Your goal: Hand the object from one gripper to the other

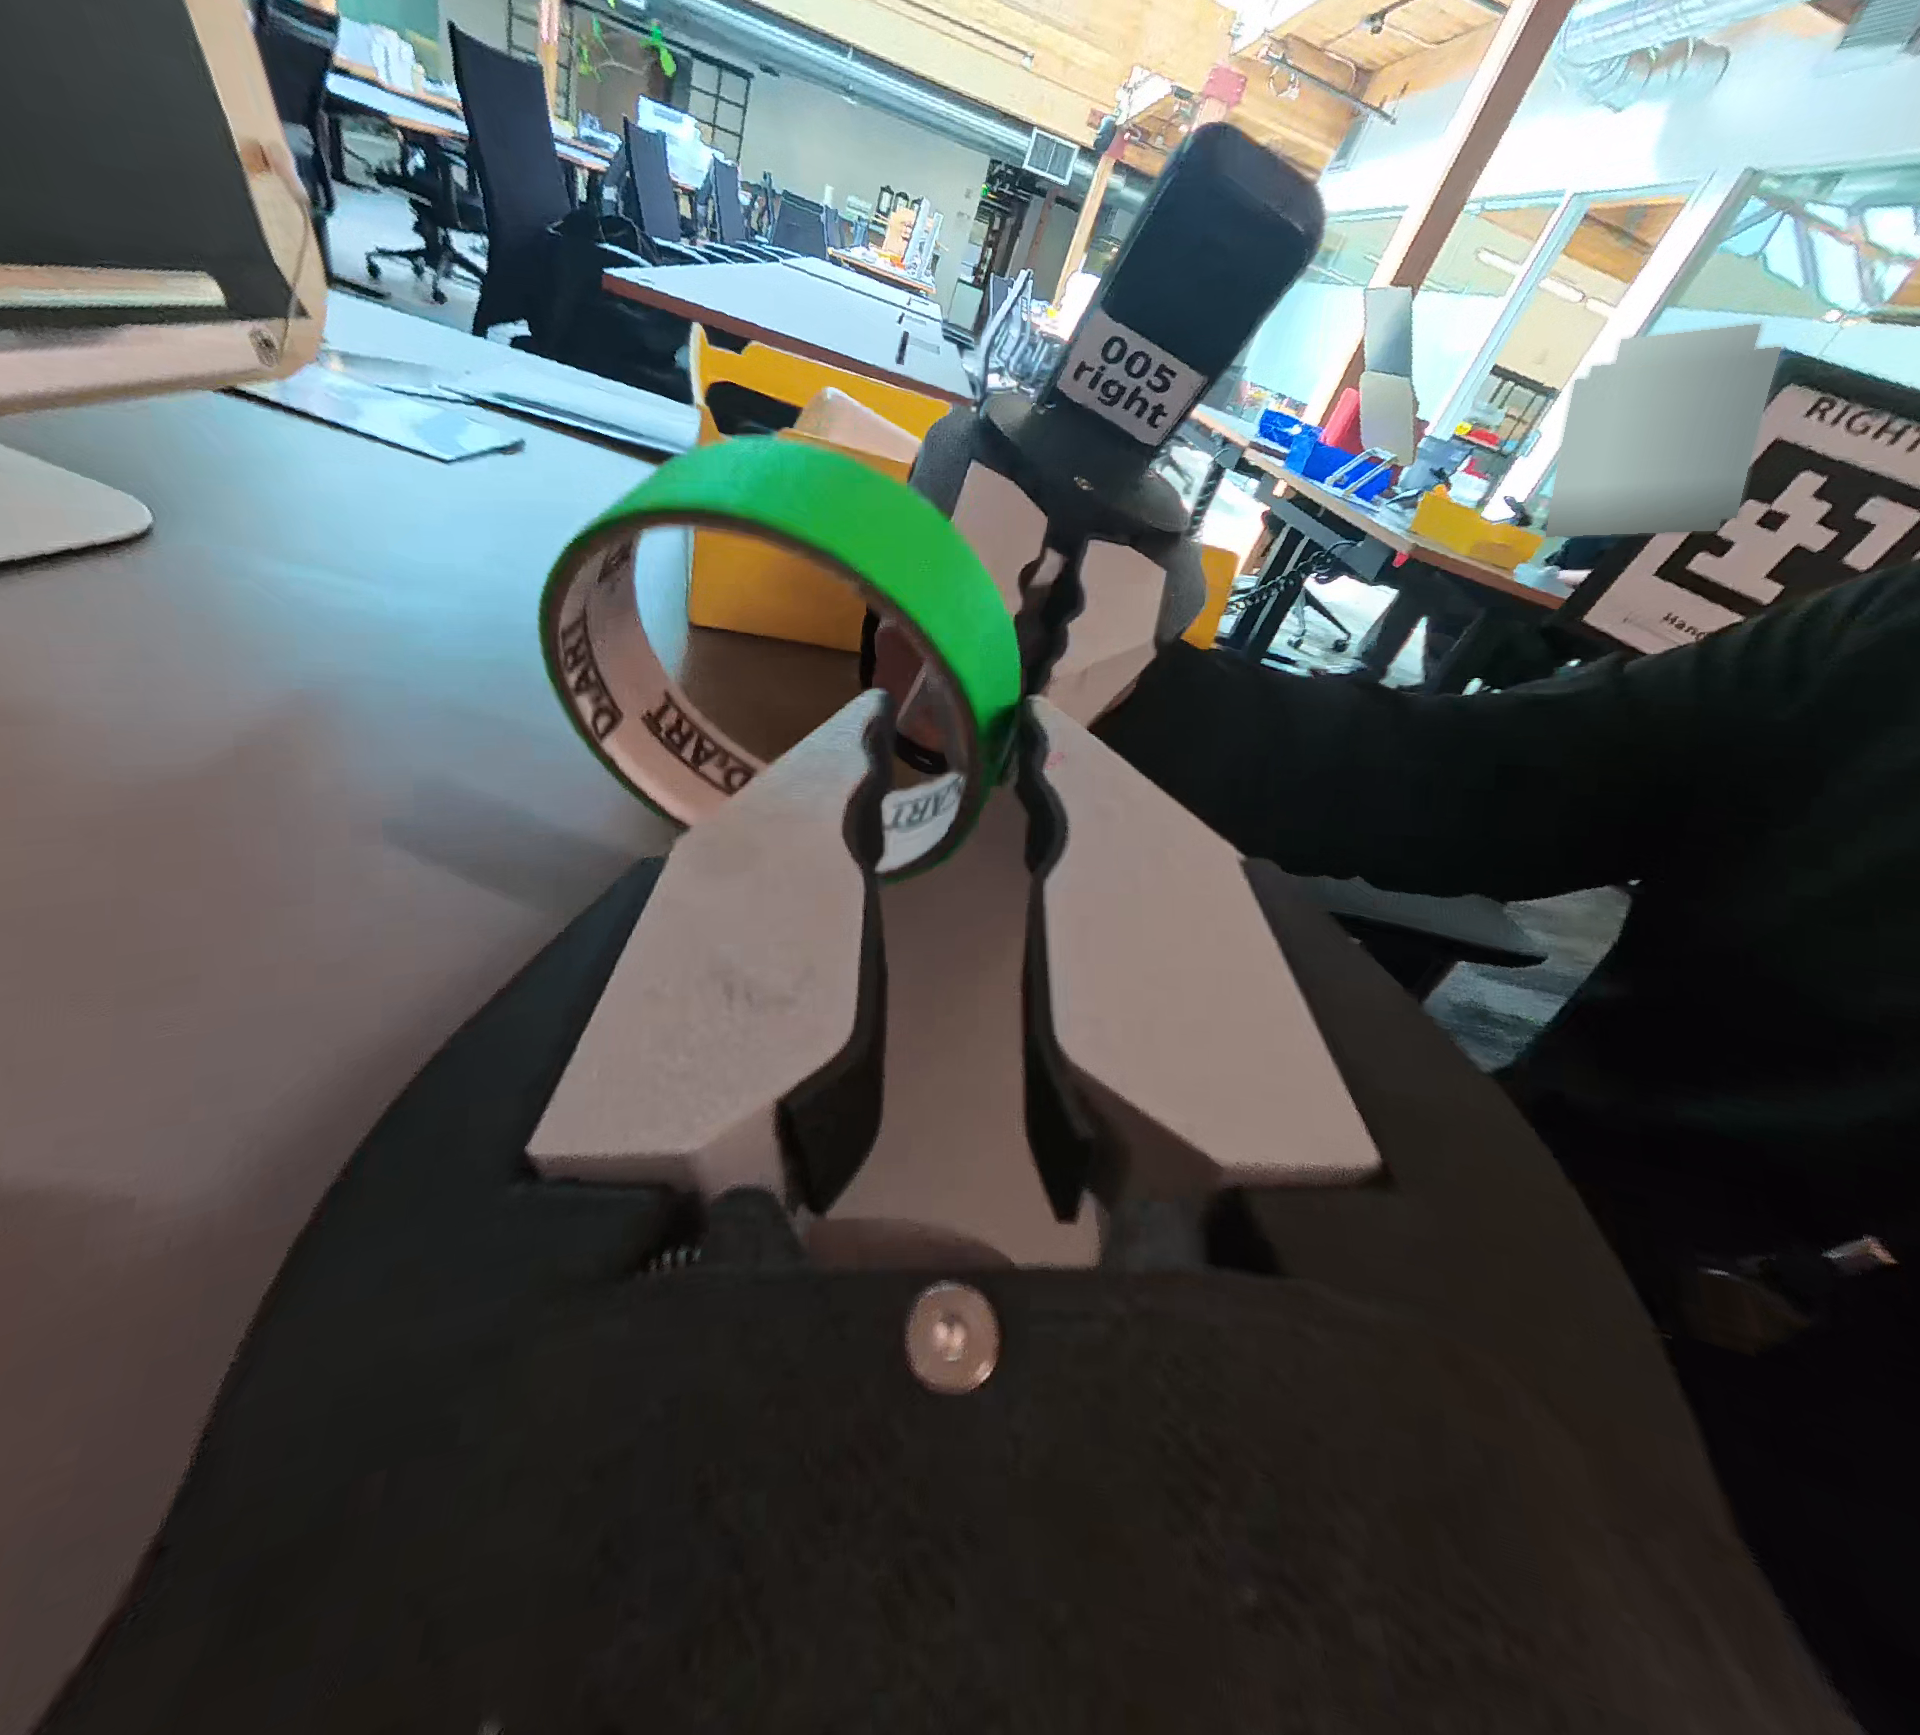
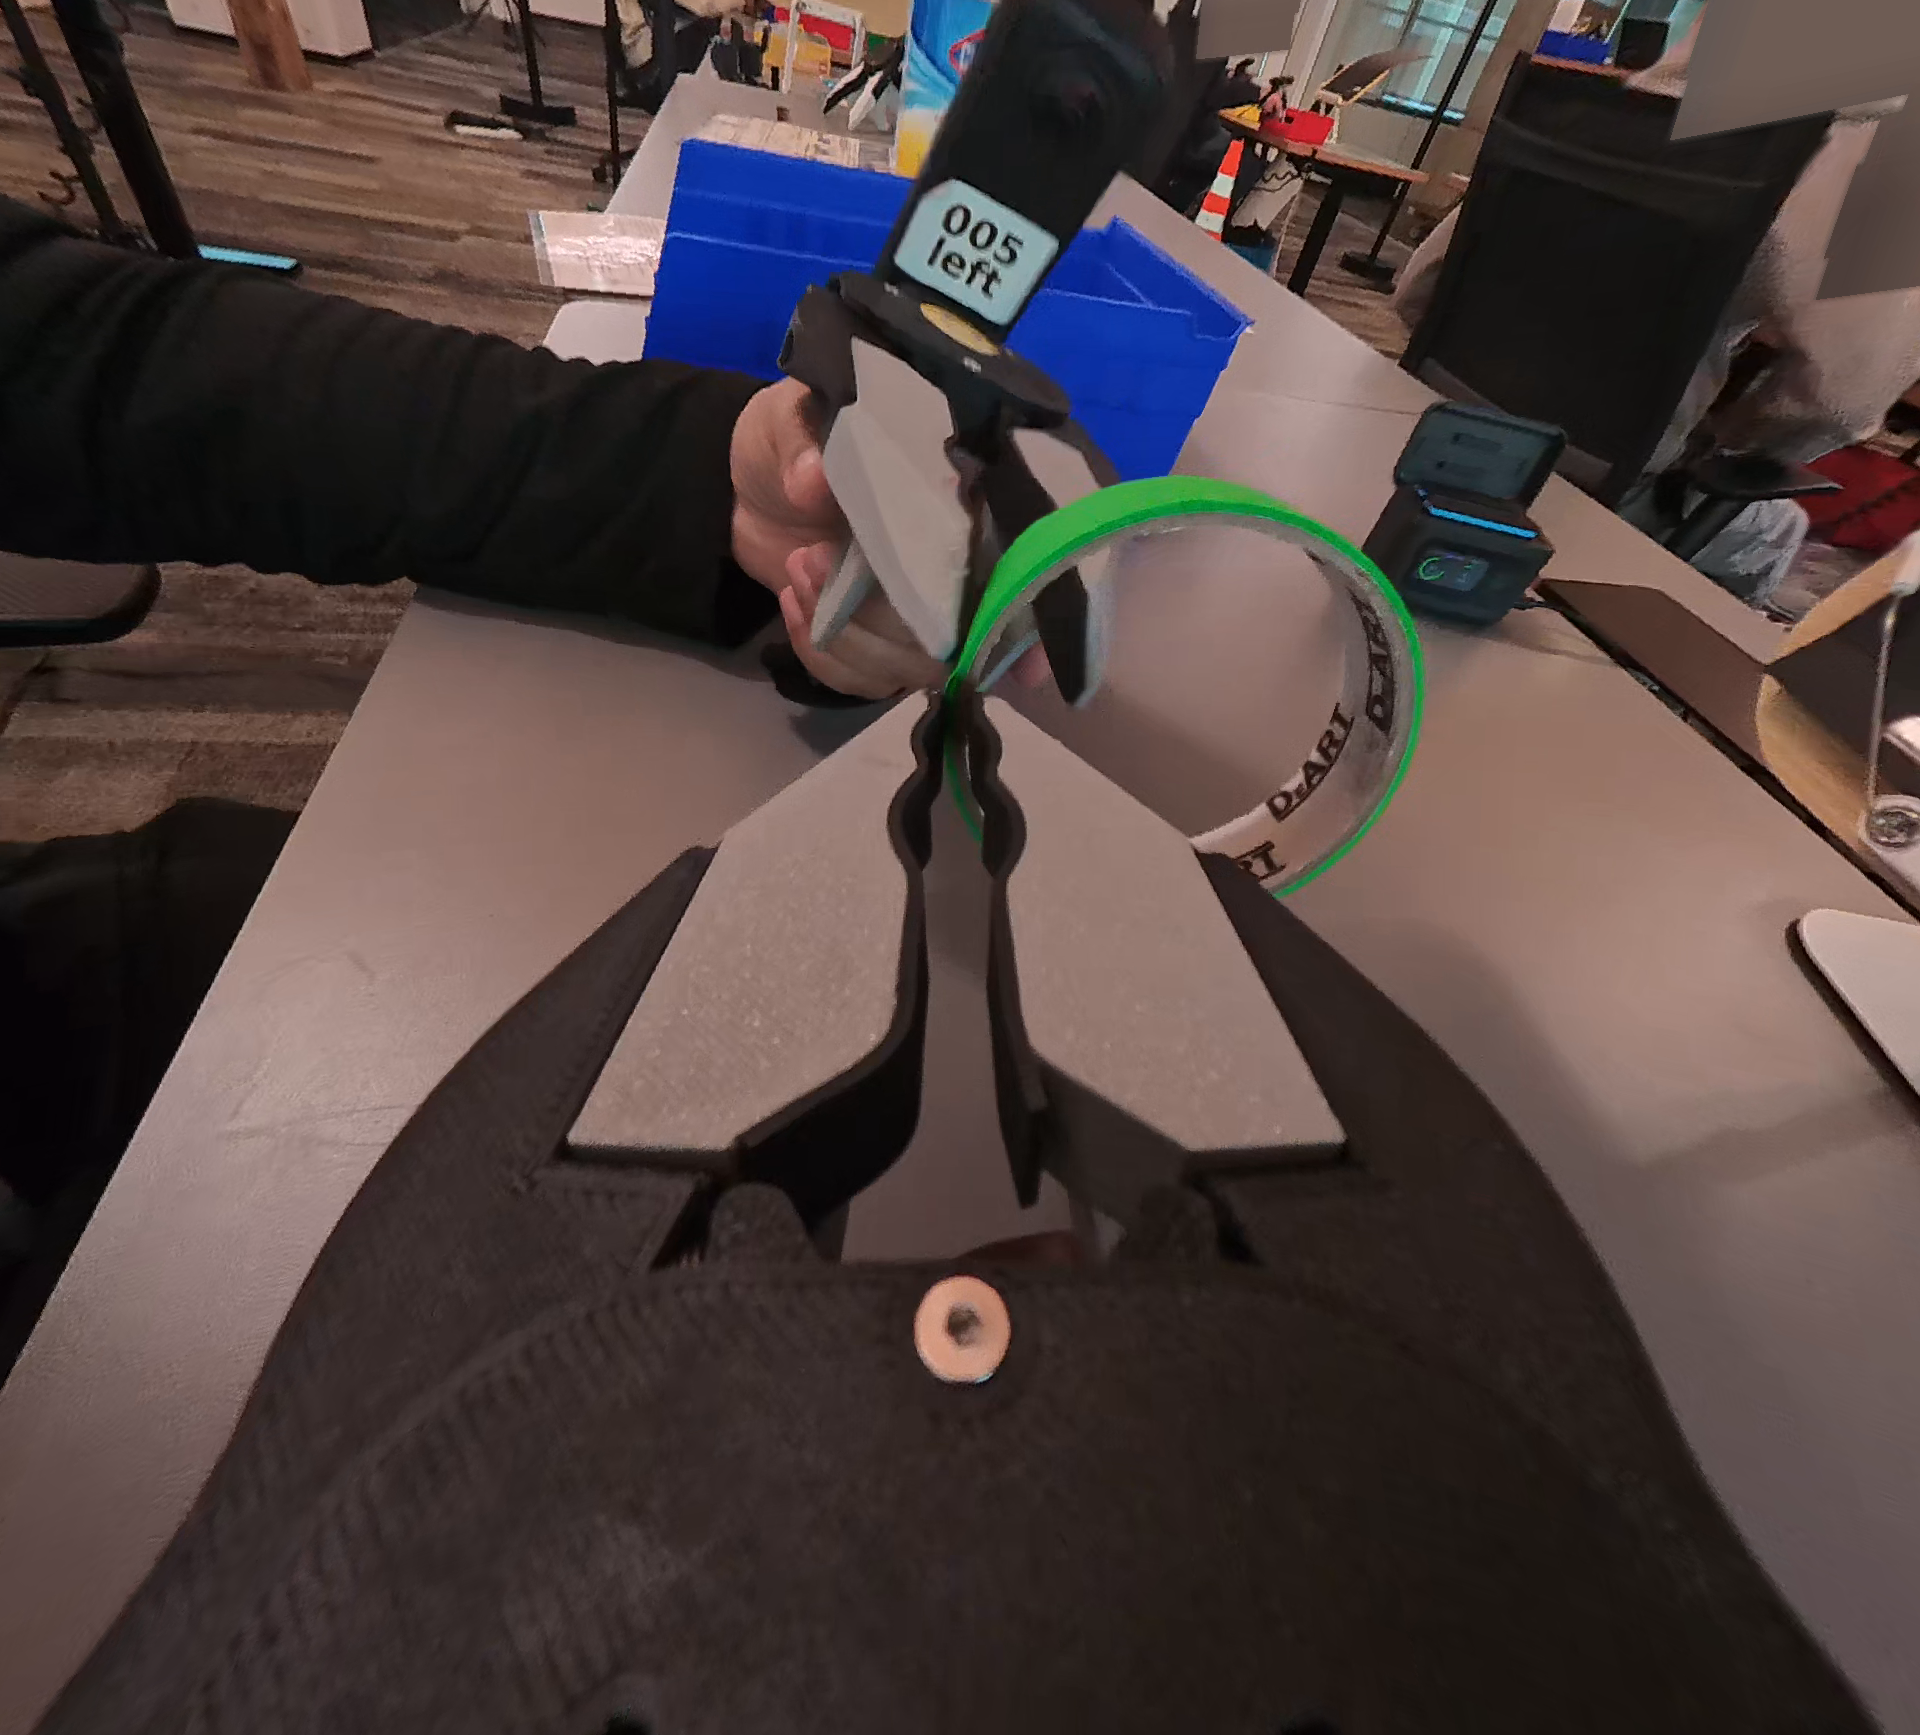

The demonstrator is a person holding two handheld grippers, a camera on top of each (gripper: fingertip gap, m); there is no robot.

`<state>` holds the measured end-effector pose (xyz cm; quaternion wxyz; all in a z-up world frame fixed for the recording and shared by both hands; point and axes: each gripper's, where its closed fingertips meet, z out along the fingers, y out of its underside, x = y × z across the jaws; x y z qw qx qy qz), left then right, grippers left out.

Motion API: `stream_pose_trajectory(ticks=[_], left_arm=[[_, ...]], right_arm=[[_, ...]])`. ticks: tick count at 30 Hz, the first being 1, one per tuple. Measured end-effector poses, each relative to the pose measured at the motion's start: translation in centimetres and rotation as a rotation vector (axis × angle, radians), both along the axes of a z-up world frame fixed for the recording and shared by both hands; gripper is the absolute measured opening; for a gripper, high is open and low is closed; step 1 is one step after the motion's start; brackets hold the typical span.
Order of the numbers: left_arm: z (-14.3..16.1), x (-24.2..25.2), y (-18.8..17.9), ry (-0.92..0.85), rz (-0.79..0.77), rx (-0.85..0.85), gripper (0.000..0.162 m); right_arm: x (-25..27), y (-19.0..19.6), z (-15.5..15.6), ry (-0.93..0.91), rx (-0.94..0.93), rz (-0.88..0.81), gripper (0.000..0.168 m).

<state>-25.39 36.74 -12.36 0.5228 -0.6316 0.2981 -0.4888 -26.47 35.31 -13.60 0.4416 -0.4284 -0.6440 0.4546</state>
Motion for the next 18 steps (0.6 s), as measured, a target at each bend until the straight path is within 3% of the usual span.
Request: stream_pose_trajectory(ticks=[1, 6, 10, 14, 18], left_arm=[[0.1, 0.0, -0.1, 0.007, 0.001, 0.026, 0.014], [-0.3, 0.0, 0.2, 0.098, 0.047, 0.121, 0.003], [-1.1, -0.9, 1.9, 0.247, 0.203, 0.228, 0.001], [-2.3, -2.1, 3.8, 0.532, 0.411, 0.451, 0.002], [-5.4, -2.6, 4.7, 1.001, 0.491, 0.754, 0.001]], right_arm=[[-0.1, 0.0, -0.3, -0.013, 0.005, -0.001, 0.000], [-0.5, 1.0, -1.1, -0.055, -0.044, -0.051, 0.004], [-0.3, 2.3, -0.8, -0.051, -0.161, -0.086, 0.018], [0.2, 3.8, 0.1, -0.005, -0.270, -0.128, 0.024], [0.4, 4.7, 0.7, 0.023, -0.382, -0.135, 0.036]])
